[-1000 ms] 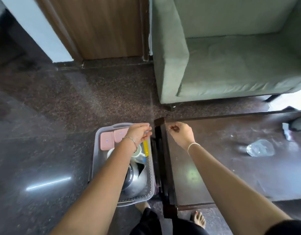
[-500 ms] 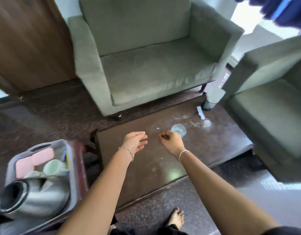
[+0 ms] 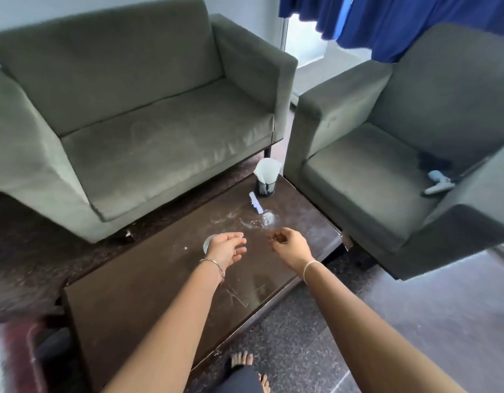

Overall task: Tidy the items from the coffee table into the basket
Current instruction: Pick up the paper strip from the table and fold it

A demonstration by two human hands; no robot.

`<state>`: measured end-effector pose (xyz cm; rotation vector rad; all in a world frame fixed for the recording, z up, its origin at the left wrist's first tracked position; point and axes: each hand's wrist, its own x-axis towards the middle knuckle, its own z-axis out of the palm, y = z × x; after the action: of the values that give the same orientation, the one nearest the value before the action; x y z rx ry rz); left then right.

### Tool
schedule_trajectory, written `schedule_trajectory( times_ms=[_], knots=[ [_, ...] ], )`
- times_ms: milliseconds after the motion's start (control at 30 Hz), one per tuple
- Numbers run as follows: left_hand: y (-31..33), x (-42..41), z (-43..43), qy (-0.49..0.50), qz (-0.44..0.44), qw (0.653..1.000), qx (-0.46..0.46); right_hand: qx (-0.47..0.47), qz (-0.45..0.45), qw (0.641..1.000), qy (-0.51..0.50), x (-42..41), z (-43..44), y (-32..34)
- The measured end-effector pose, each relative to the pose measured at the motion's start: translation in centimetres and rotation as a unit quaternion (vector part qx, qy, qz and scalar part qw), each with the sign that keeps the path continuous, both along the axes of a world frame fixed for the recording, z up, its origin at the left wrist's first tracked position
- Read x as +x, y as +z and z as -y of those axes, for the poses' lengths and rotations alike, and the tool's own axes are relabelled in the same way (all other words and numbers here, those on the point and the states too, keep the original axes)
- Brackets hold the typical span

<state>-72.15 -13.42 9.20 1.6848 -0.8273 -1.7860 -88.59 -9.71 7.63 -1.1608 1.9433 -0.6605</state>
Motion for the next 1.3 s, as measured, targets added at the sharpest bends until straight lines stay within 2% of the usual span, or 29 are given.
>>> schedule_trajectory(
  times_ms=[133,267,367,533,667,833,967,1300],
  knots=[
    [-2.2,-2.4,2.8,0.013,0.002,1.000,0.018,0.023,-0.028,0.999,0.031,-2.4,3.4,-1.6],
    [-4.9,-4.3,6.7,0.024,-0.001,0.999,0.045,0.015,-0.070,0.997,0.012,-4.3,7.9,-3.7],
    [-7.8,-5.6,10.2,0.038,0.018,0.997,0.063,0.045,-0.076,0.996,0.014,-5.5,12.0,-5.9],
    [-12.0,-7.3,15.0,0.028,0.064,0.994,0.080,0.146,-0.104,0.973,0.148,-6.7,18.2,-10.5],
    [-15.1,-8.1,17.5,0.022,0.072,0.992,0.099,0.186,-0.141,0.940,0.247,-6.1,21.4,-14.5],
    [-18.9,-8.2,19.4,0.029,0.078,0.990,0.114,0.203,-0.169,0.917,0.298,-5.0,23.6,-18.7],
    [-20.5,-8.0,20.2,0.032,0.084,0.988,0.126,0.208,-0.205,0.905,0.309,-4.7,24.3,-20.7],
    [-21.8,-7.5,19.6,0.040,0.069,0.988,0.134,0.146,-0.231,0.923,0.272,-4.7,24.2,-23.6]
  ],
)
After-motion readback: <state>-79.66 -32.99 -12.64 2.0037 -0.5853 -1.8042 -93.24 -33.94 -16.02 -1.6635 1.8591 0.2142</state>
